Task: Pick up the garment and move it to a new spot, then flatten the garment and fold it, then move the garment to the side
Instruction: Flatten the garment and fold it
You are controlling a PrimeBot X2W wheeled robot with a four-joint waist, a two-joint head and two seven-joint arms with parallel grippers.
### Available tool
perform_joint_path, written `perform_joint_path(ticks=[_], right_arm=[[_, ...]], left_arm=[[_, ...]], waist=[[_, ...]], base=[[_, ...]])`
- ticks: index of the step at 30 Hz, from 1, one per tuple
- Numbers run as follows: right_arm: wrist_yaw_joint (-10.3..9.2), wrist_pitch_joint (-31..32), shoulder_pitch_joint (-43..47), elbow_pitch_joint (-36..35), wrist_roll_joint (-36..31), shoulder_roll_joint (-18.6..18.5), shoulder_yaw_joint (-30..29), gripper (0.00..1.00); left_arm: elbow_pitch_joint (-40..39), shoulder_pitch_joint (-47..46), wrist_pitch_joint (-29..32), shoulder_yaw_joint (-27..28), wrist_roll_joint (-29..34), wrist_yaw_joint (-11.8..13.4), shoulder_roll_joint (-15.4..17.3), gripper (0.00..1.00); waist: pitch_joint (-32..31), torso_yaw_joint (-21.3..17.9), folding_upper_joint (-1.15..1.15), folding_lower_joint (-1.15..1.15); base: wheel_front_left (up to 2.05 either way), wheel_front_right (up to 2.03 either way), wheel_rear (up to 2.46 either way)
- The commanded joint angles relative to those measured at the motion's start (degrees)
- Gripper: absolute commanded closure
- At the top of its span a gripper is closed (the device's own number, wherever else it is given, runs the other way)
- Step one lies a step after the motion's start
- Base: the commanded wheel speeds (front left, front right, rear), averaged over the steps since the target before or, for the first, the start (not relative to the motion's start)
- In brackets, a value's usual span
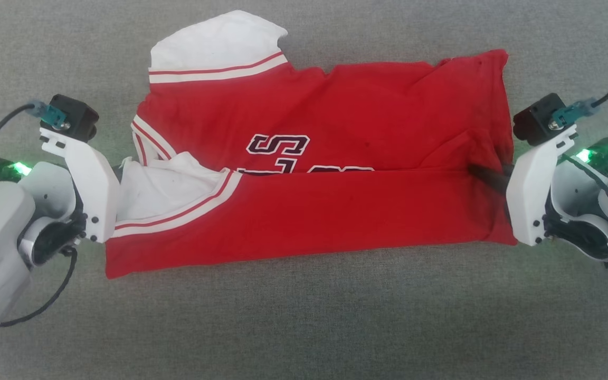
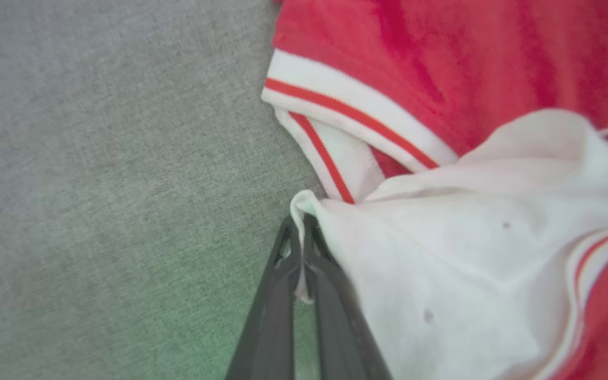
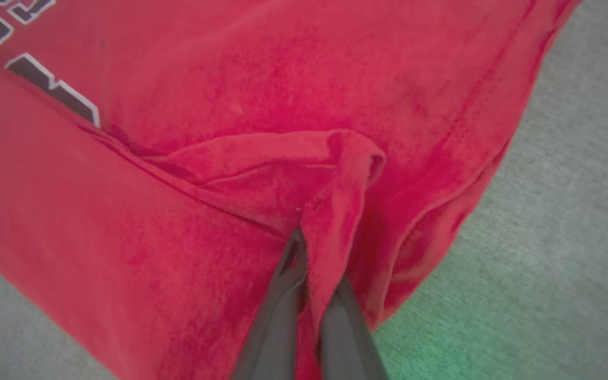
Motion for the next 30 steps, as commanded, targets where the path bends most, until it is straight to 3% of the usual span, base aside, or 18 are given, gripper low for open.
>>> perform_joint_path(ticks=[1,2,3,4,5,6,7,8,13,17,23,30], right_arm=[[-0.09,0.5,-0.1,1.2,0.5,0.8,0.6,1.00],[-0.09,0.8,-0.4,1.8,0.6,1.1,1.0,1.00],[-0.09,0.9,-0.6,2.4,0.7,1.4,1.2,1.00],[-0.09,1.0,-0.9,3.0,0.9,1.6,1.3,0.86],[-0.09,1.1,-1.2,3.5,1.0,1.8,1.3,0.66],[-0.09,1.1,-1.6,3.7,1.0,1.9,1.4,0.57],[-0.09,0.9,-1.8,3.9,1.0,1.9,1.4,0.42],[-0.09,0.6,-2.0,4.0,1.0,1.8,1.4,0.00],[-0.08,-1.9,-1.8,3.3,0.5,0.6,0.1,0.00],[-0.08,-5.5,-0.3,2.5,-0.3,-0.4,-2.7,0.00],[-0.06,-12.0,3.4,0.6,-3.7,-1.5,-9.3,0.00],[-0.06,-18.6,8.9,-2.3,-11.0,0.6,-20.3,0.00]], left_arm=[[1.8,-0.5,0.7,-0.2,-0.5,-0.6,-0.7,1.00],[3.3,-0.6,1.3,-0.6,-0.7,-1.1,-1.2,1.00],[4.8,-0.7,1.8,-0.9,-0.9,-1.6,-1.7,0.82],[6.1,-0.8,2.0,-0.9,-1.1,-2.0,-2.1,0.63],[7.2,-1.1,2.2,-0.9,-1.3,-2.4,-2.5,0.51],[8.1,-1.4,2.4,-0.8,-1.6,-2.6,-2.7,0.22],[8.8,-1.7,2.6,-0.8,-1.8,-2.8,-3.0,0.00],[9.4,-2.0,2.8,-0.6,-2.0,-3.0,-3.1,0.00],[8.5,-3.4,3.5,-0.3,-2.0,-2.4,-2.4,0.00],[5.1,-3.0,4.7,-0.2,-1.7,-0.5,-0.8,0.00],[-4.9,-0.3,7.2,-0.2,-2.6,4.5,2.1,0.00],[-18.6,4.9,10.0,-1.1,-3.7,10.9,5.3,0.00]], waist=[[0.1,0.0,0.00,0.00],[0.2,0.0,0.00,0.00],[0.2,0.0,0.00,0.00],[0.2,0.0,0.00,0.00],[0.1,0.0,0.00,0.00],[0.0,0.1,0.00,0.00],[-0.2,0.2,0.00,0.00],[-0.5,0.3,0.00,0.00],[-2.0,1.1,0.00,0.00],[-3.3,2.2,0.00,0.00],[-4.9,4.2,0.00,0.00],[-5.7,4.7,0.00,0.00]], base=[[0.00,0.00,0.00],[0.00,0.00,0.00],[0.00,0.00,0.00],[0.00,0.00,0.00],[0.00,0.00,0.00],[0.00,0.00,0.00],[0.00,0.00,0.00],[0.00,0.00,0.00],[0.00,0.00,0.00],[0.00,0.00,0.00],[0.00,0.00,0.00],[0.00,0.00,0.00]])
